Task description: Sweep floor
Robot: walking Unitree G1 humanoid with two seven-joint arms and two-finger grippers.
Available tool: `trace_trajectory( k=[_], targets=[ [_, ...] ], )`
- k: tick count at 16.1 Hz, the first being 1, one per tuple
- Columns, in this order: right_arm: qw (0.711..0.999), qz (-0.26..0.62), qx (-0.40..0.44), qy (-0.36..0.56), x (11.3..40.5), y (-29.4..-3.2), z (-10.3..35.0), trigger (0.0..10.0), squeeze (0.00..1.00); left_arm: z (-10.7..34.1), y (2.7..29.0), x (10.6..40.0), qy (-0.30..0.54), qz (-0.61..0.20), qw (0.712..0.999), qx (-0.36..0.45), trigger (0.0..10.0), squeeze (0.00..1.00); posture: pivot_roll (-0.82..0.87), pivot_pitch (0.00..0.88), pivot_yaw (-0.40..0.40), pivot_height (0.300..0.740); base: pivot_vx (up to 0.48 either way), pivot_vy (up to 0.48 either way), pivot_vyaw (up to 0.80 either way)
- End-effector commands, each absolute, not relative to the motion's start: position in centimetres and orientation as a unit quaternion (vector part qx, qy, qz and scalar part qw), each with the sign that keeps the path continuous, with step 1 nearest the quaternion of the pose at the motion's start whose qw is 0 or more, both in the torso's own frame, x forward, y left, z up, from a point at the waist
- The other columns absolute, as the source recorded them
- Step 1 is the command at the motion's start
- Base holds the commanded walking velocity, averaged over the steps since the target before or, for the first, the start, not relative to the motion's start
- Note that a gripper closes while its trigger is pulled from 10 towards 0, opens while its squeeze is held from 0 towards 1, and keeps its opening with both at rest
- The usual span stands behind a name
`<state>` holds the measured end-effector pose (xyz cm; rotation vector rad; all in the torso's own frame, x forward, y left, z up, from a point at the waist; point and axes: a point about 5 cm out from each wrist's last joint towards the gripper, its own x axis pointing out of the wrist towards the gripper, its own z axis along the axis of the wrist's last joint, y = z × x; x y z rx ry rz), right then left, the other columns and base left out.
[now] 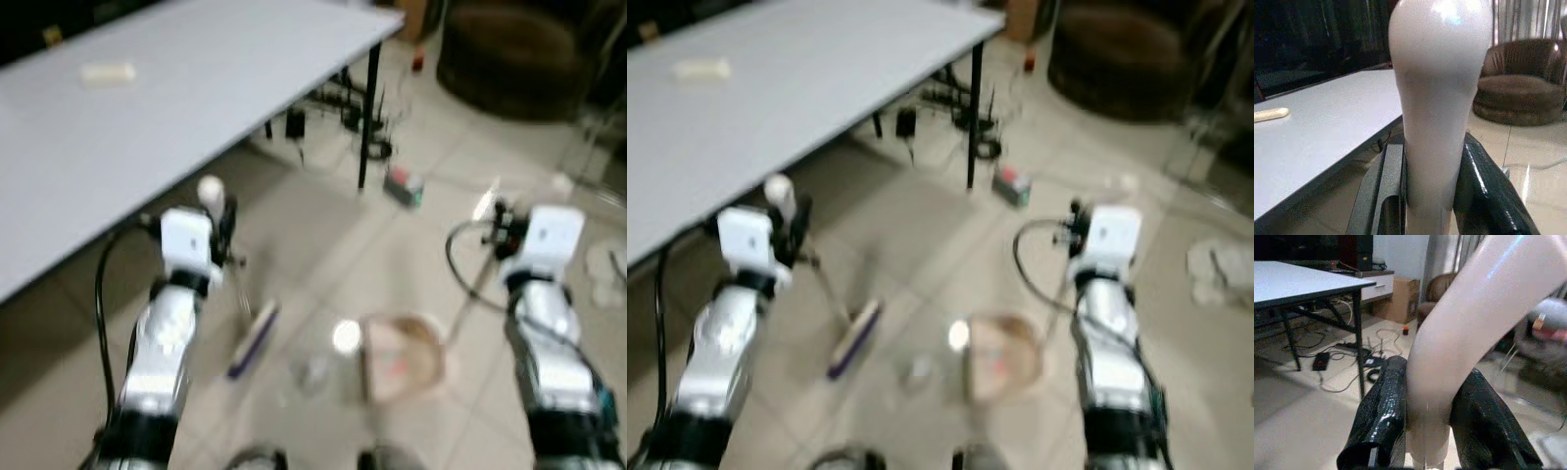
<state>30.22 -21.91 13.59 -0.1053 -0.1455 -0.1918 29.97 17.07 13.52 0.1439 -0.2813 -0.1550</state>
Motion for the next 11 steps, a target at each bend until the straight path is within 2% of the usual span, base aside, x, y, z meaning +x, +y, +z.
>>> trace_trajectory(
  k=[1, 4, 5, 7, 11],
  targets=[
    [0.992, -0.087, -0.039, -0.088, 30.4, -21.1, 13.9, 10.0, 0.00, 13.7, 18.2, 29.7, -0.146, -0.059, 0.983, 0.098, 10.0, 0.00, -0.03, 0.129, 0.027, 0.740, 0.000, 0.000, 0.00],
    [0.992, -0.090, -0.036, -0.087, 30.4, -21.1, 13.8, 10.0, 0.00, 13.7, 18.3, 29.8, -0.148, -0.056, 0.982, 0.101, 10.0, 0.00, -0.03, 0.129, 0.027, 0.740, 0.000, 0.000, 0.00],
    [0.989, -0.112, -0.044, -0.082, 30.6, -21.8, 13.4, 10.0, 0.00, 13.4, 18.4, 30.0, -0.148, -0.045, 0.983, 0.097, 10.0, 0.00, -0.03, 0.168, 0.040, 0.740, 0.000, 0.000, 0.00],
    [0.986, -0.133, -0.057, -0.087, 31.3, -22.6, 13.3, 10.0, 0.00, 12.6, 18.5, 30.6, -0.134, -0.034, 0.986, 0.094, 10.0, 0.00, -0.03, 0.186, 0.043, 0.740, 0.000, 0.000, 0.00],
    [0.985, -0.138, -0.061, -0.084, 32.9, -22.6, 13.4, 10.0, 0.00, 12.1, 18.9, 31.4, -0.140, -0.001, 0.986, 0.094, 10.0, 0.00, -0.04, 0.224, 0.043, 0.740, 0.000, 0.000, 0.00]
  ],
)
